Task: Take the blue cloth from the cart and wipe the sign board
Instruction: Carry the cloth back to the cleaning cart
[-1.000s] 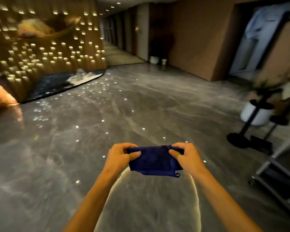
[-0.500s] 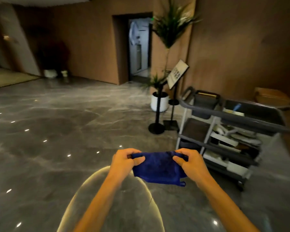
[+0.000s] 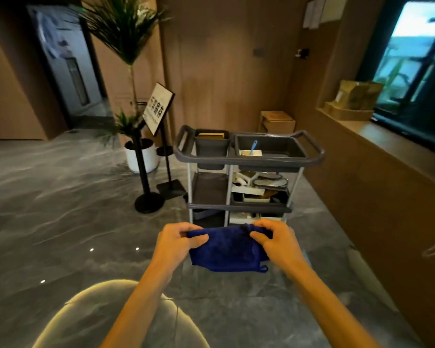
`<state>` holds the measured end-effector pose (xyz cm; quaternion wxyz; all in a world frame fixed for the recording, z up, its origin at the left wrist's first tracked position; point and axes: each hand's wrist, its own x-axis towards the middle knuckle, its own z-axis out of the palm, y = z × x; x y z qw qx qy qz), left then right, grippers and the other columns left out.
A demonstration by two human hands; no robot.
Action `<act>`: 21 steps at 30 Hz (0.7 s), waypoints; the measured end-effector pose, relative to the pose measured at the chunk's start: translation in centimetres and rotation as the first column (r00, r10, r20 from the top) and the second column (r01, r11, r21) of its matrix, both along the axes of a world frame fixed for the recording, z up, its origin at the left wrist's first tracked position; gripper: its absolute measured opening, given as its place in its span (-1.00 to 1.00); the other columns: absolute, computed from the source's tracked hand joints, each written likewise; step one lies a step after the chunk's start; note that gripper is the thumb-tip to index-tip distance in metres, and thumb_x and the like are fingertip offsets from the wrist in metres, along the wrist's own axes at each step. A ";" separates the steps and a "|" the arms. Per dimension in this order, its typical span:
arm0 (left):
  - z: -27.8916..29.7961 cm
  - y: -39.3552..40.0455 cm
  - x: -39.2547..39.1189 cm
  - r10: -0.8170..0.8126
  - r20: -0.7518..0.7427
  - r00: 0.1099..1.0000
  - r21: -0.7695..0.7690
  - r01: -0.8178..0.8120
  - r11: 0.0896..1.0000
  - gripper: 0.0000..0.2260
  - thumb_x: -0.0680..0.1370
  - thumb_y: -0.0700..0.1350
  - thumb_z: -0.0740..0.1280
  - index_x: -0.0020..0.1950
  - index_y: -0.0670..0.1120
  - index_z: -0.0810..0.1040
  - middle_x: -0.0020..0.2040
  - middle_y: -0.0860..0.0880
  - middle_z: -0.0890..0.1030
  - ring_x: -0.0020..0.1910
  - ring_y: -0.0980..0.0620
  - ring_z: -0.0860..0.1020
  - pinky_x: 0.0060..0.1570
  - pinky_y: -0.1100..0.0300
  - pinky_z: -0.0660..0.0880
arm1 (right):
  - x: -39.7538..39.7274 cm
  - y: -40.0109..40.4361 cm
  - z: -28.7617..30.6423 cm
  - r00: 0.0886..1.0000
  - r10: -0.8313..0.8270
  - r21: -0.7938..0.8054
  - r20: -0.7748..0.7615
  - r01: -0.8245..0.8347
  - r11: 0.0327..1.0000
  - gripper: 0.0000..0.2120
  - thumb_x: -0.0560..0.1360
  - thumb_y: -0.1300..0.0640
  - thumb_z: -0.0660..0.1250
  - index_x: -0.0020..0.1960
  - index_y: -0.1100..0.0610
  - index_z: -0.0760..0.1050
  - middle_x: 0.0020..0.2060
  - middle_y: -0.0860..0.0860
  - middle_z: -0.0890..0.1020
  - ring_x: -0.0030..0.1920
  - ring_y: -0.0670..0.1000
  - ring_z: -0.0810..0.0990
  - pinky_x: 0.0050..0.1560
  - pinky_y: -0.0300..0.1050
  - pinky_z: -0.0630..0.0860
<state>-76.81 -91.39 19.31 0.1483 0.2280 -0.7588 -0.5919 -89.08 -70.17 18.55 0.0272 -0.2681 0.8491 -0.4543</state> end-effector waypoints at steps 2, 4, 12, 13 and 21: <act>-0.3 -0.5 -2.2 -0.024 0.004 1.000 0.005 0.024 1.000 -0.84 0.42 -0.27 0.52 -0.23 0.01 0.71 -0.32 0.07 0.72 -0.35 0.22 0.64 -0.43 0.44 0.47 | -1.5 -0.1 -0.2 0.999 -0.034 0.011 -0.010 0.034 0.999 -0.84 0.50 0.20 0.41 -0.11 -0.07 0.64 -0.24 -0.25 0.63 -0.21 -0.37 0.55 -0.24 -0.54 0.39; -0.6 -0.9 -4.7 -0.048 -0.001 0.999 0.017 0.048 0.999 -0.81 0.41 -0.27 0.52 -0.25 0.03 0.71 -0.32 0.08 0.72 -0.34 0.22 0.65 -0.43 0.44 0.48 | -3.3 -0.2 -0.5 0.998 -0.068 0.029 -0.007 0.068 0.997 -0.88 0.51 0.19 0.40 -0.05 -0.01 0.66 -0.20 -0.18 0.65 -0.18 -0.27 0.56 -0.21 -0.53 0.35; -2.0 -1.3 -16.9 -0.107 0.001 0.994 0.022 0.107 0.994 -0.80 0.42 -0.28 0.52 -0.24 0.04 0.72 -0.27 0.04 0.73 -0.24 0.11 0.69 -0.26 0.24 0.56 | -13.6 -0.1 -1.8 0.989 -0.140 0.012 0.043 0.139 0.990 -0.82 0.52 0.19 0.39 -0.11 -0.11 0.61 -0.26 -0.29 0.62 -0.21 -0.33 0.56 -0.30 -0.50 0.41; -2.1 -1.2 -18.8 -0.114 -0.001 0.994 0.020 0.114 0.993 -0.82 0.42 -0.28 0.52 -0.21 0.02 0.71 -0.26 0.05 0.73 -0.24 0.11 0.69 -0.27 0.26 0.56 | -15.4 0.0 -1.9 0.988 -0.144 0.010 0.051 0.144 0.990 -0.82 0.52 0.18 0.39 -0.11 -0.10 0.61 -0.25 -0.26 0.63 -0.20 -0.30 0.57 -0.28 -0.48 0.40; -1.9 -0.2 -34.2 -0.155 0.014 0.988 0.053 0.155 0.987 -0.82 0.46 -0.29 0.48 -0.17 0.00 0.71 -0.24 0.04 0.73 -0.25 0.16 0.68 -0.34 0.33 0.56 | -30.3 1.4 -1.7 0.988 -0.145 -0.015 0.062 0.146 0.989 -0.75 0.52 0.21 0.41 -0.12 -0.17 0.59 -0.19 -0.23 0.66 -0.15 -0.32 0.59 -0.21 -0.49 0.45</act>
